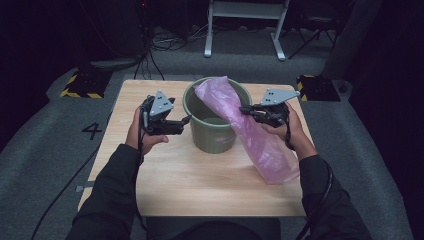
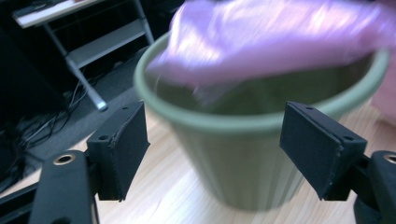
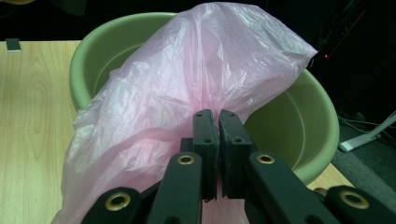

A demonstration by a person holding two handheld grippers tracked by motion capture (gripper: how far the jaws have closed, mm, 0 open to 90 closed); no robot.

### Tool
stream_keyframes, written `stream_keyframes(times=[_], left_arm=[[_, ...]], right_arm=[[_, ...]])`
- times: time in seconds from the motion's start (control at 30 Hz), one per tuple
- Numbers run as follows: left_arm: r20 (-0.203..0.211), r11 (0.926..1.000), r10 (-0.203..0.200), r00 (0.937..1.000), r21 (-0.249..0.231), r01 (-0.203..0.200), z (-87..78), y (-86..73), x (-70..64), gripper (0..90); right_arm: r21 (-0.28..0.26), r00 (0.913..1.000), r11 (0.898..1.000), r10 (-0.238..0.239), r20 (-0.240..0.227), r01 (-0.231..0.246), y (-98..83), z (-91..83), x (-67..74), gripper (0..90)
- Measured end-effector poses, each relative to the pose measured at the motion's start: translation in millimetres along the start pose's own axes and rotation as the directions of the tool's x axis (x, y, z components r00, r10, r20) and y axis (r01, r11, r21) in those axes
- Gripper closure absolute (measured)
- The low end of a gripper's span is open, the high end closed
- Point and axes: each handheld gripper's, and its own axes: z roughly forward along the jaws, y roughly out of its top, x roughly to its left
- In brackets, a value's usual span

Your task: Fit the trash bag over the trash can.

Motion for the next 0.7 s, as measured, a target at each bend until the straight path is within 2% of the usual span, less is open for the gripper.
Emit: stream_keyframes(times=[0.03,0.07,0.1,0.17,0.3,0.4,0.43,0.53,0.6,0.63,0.7], left_arm=[[0.0,1.0,0.0,1.0,0.0,0.0,0.0,0.0,0.0,24.3],[0.003,0.9995,0.031,0.9995,0.005,-0.031,7.2,11.4,-5.1,24.6],[0.003,0.9995,0.031,0.9995,0.005,-0.031,7.2,11.4,-5.1,25.8],[0.037,0.9987,0.049,0.9981,0.012,-0.049,18.1,26.0,-10.4,26.1],[0.072,0.9977,0.06,0.9956,0.028,-0.062,32.5,40.5,-15.8,28.9],[0.085,0.9972,0.061,0.9945,0.038,-0.064,39.8,45.7,-16.6,30.5],[0.081,0.9948,0.081,0.9934,0.056,-0.085,44.9,48.3,-17.7,32.7],[0.089,0.9933,0.085,0.9924,0.07,-0.092,51.7,50.1,-18.5,36.9],[0.087,0.9882,0.1,0.9911,0.107,-0.109,61.3,51.6,-19.9,39.1],[0.087,0.9882,0.1,0.9911,0.107,-0.109,61.3,51.6,-19.9,40.1],[0.109,0.9861,0.11,0.988,0.112,-0.122,65.9,51.9,-21.4,41.1]], right_arm=[[0.0,1.0,1.0,0.0,0.0,0.0,0.0,0.0,0.0,86.8],[0.008,1.0,1.0,-0.002,-0.002,0.002,0.5,0.4,-0.5,86.6],[0.008,1.0,1.0,-0.002,-0.002,0.002,0.5,0.4,-0.5,86.6],[0.015,1.0,1.0,-0.001,0.001,0.001,1.6,1.4,-0.9,86.2],[0.025,1.0,1.0,-0.004,-0.002,0.004,2.6,2.5,-1.2,85.8],[0.029,1.0,1.0,-0.002,-0.002,0.002,2.7,3.1,-1.6,85.8],[0.032,1.0,0.999,-0.003,-0.002,0.003,3.1,3.6,-2.1,85.7],[0.035,1.0,0.999,-0.003,-0.002,0.003,3.7,4.2,-2.6,85.6],[0.038,1.0,0.999,-0.003,-0.003,0.003,4.8,4.8,-2.9,85.2],[0.038,1.0,0.999,-0.003,-0.003,0.003,4.8,4.8,-2.9,85.2],[0.04,1.0,0.999,-0.004,-0.002,0.004,5.4,5.8,-2.7,84.6]])
